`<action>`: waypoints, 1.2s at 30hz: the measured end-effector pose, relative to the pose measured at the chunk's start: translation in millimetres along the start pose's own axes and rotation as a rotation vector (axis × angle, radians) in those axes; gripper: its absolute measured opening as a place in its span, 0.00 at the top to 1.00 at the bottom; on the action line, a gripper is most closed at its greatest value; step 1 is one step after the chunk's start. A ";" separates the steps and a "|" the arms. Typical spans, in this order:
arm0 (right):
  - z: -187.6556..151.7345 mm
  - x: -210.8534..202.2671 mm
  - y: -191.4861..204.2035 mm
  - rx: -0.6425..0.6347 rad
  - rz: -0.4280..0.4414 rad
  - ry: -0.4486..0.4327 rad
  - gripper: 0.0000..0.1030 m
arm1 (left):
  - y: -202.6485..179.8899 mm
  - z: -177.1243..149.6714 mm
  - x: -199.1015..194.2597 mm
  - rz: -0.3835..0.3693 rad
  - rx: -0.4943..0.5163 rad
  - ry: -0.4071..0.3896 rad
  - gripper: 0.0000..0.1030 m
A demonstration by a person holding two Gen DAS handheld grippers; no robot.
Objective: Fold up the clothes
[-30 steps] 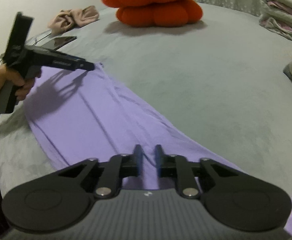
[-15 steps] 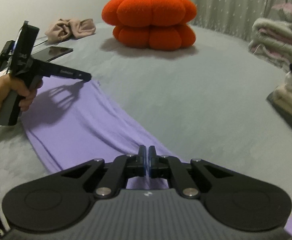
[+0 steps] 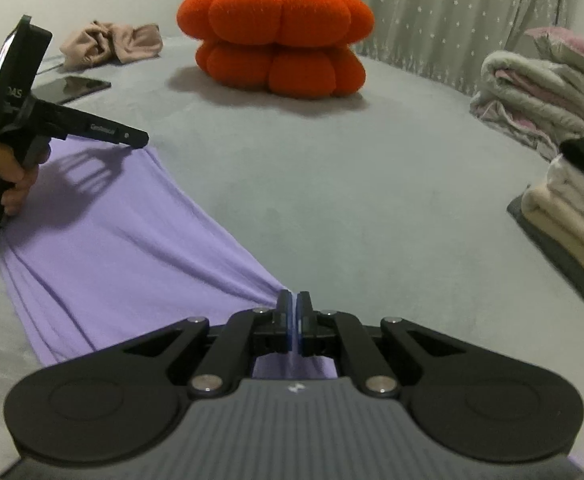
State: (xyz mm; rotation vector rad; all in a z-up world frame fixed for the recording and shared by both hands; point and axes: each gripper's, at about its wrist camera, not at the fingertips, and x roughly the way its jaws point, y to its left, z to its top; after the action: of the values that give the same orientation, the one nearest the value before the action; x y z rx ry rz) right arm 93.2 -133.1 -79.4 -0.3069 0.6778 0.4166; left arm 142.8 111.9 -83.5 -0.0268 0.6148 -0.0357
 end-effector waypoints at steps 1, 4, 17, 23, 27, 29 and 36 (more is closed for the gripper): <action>-1.3 3.4 0.0 0.002 -0.002 0.008 0.98 | -1.2 0.2 0.6 0.006 0.009 0.002 1.00; -5.1 6.0 0.5 0.025 -0.006 0.002 0.96 | -5.8 -0.1 -0.5 0.025 0.037 0.002 0.99; -16.3 -40.2 -19.2 0.115 -0.073 -0.016 0.74 | -19.7 4.5 -33.9 -0.023 0.019 0.019 0.50; -22.6 -56.1 -26.6 0.134 -0.100 -0.005 0.65 | -32.8 3.2 -50.1 -0.072 -0.008 0.030 0.41; -28.9 -66.9 -34.3 0.166 -0.122 0.020 0.65 | -46.0 0.4 -58.4 -0.127 -0.003 0.060 0.40; -32.0 -72.6 -39.2 0.185 -0.138 0.031 0.65 | -54.0 -1.2 -63.3 -0.160 0.015 0.069 0.40; -44.3 -99.1 -65.5 0.288 -0.148 0.055 0.65 | -89.5 -3.4 -80.1 -0.315 0.108 0.069 0.40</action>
State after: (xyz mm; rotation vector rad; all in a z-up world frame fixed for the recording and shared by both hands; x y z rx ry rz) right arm 30.2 -234.9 -37.8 -0.0946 0.7534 0.1667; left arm 73.1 25.8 -36.9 -0.0173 0.6727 -0.3756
